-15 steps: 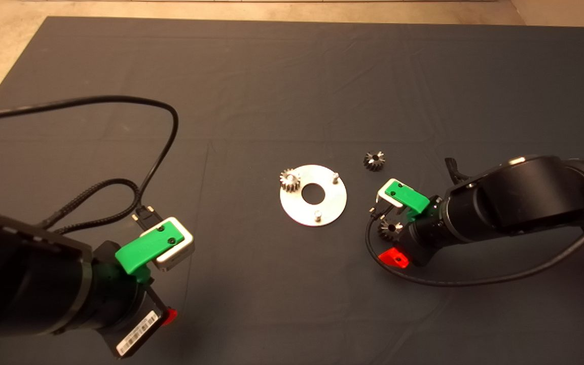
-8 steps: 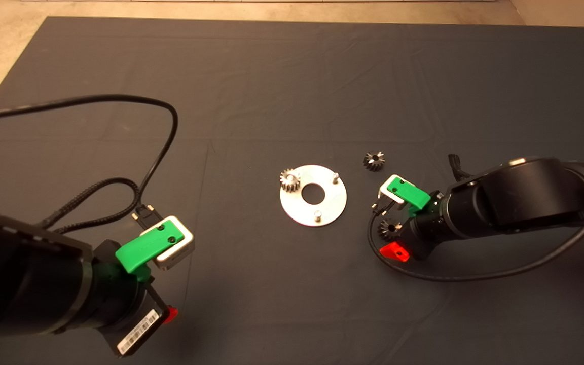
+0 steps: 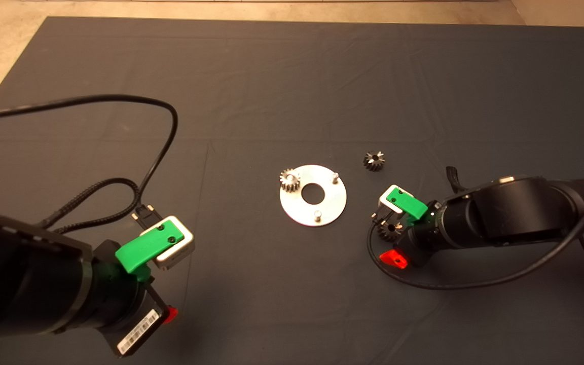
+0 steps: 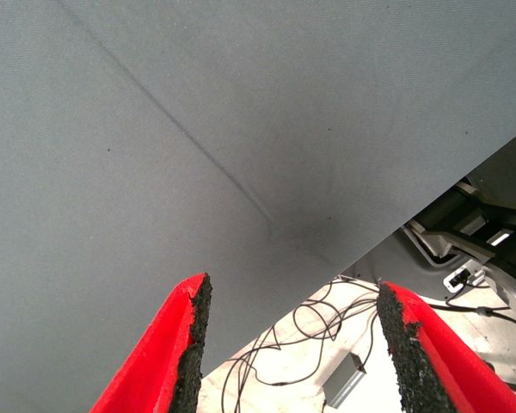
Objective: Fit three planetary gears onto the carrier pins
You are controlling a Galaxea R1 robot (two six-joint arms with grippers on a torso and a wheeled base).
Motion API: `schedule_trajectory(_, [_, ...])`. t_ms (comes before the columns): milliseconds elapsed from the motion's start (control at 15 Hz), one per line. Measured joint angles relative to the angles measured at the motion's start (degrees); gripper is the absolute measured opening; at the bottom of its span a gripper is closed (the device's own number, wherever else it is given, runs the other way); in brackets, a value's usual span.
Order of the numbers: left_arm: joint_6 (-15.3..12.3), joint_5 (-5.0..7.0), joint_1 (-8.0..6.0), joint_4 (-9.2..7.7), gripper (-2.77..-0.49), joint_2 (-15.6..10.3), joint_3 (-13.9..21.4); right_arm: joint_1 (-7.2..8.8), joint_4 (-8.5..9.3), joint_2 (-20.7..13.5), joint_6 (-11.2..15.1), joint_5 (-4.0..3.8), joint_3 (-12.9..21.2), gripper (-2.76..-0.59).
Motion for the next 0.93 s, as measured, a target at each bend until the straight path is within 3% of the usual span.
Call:
schedule_trajectory(333, [0.0, 0.02, 0.00, 0.00, -1.95, 0.0, 0.0, -0.55, -2.61, 0.0, 0.0, -0.01, -1.5, -0.60])
schedule_trajectory(733, [0.0, 0.02, 0.00, 0.00, -1.95, 0.0, 0.0, -0.69, -3.55, 0.5, 0.0, 0.05, -2.7, -0.67])
schedule_trajectory(933, [0.0, 0.02, 0.00, 0.00, -1.95, -0.1, 0.0, -0.69, -3.69, 0.5, 0.0, -0.01, -2.7, -0.85])
